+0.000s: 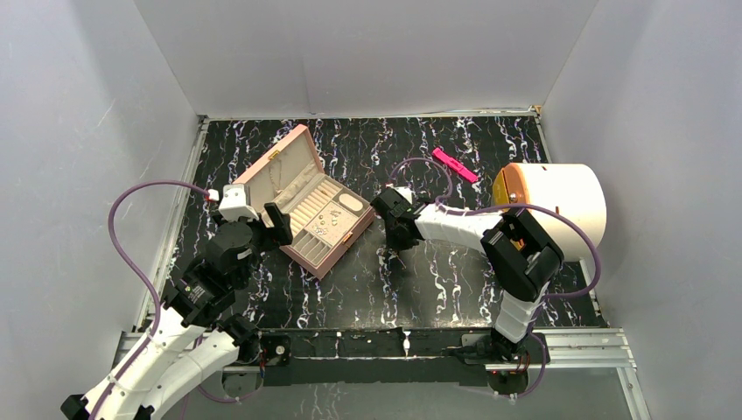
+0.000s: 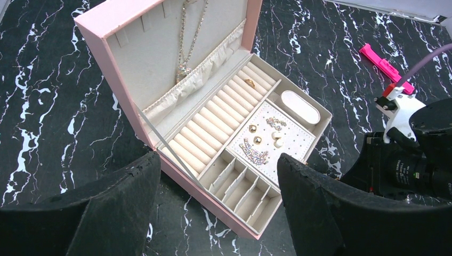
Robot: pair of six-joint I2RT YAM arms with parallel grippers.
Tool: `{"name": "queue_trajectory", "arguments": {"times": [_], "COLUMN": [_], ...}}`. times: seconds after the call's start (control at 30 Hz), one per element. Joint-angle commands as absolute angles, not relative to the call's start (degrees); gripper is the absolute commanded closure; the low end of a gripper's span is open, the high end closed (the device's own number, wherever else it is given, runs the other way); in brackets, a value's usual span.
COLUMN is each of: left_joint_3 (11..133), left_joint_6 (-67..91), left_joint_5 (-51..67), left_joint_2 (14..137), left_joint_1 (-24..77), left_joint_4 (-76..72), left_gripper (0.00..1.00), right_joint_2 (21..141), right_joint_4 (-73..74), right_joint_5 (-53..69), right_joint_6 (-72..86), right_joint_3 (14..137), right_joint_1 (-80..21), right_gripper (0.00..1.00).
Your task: Organize the mixed jewelry
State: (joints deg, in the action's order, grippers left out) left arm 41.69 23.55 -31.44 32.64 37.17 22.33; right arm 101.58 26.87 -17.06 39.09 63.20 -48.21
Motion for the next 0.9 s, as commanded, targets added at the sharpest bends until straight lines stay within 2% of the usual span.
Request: {"name": "queue_trajectory", "arguments": {"times": [0.0,0.2,0.3,0.53,0.87], "left_joint_3": [42.02,41.99,42.01,42.01,42.1], "left_joint_6": [23.03,23.03,23.03,23.03,22.94], "left_joint_5": [-31.71,-31.7,-31.73,-31.68,-31.64], "left_joint_2": [32.79,32.74,32.77,32.85,32.96], "left_joint_1": [36.74,36.74,36.69,36.74,36.73], "left_joint_4": [21.27,21.34,21.3,21.27,21.32], "left_gripper": [0.23,0.23,0.23,0.23,0.23], "right_joint_2": [100.48,98.04,97.58,98.74,99.28], "right_joint_4": [24.82,21.64,22.12,28.45,31.33], "right_joint_5": [-10.79,-0.74,-1.42,-10.61,-11.52], "right_joint_6": [28.82,17.98,15.89,22.88,33.31], "right_joint_3": [62.3,61.27,61.2,65.31,67.08], "right_joint_1": [-48.25,-48.25,-48.25,-48.31,-49.89], "right_gripper": [0.87,0.88,0.83,0.62,0.57]}}
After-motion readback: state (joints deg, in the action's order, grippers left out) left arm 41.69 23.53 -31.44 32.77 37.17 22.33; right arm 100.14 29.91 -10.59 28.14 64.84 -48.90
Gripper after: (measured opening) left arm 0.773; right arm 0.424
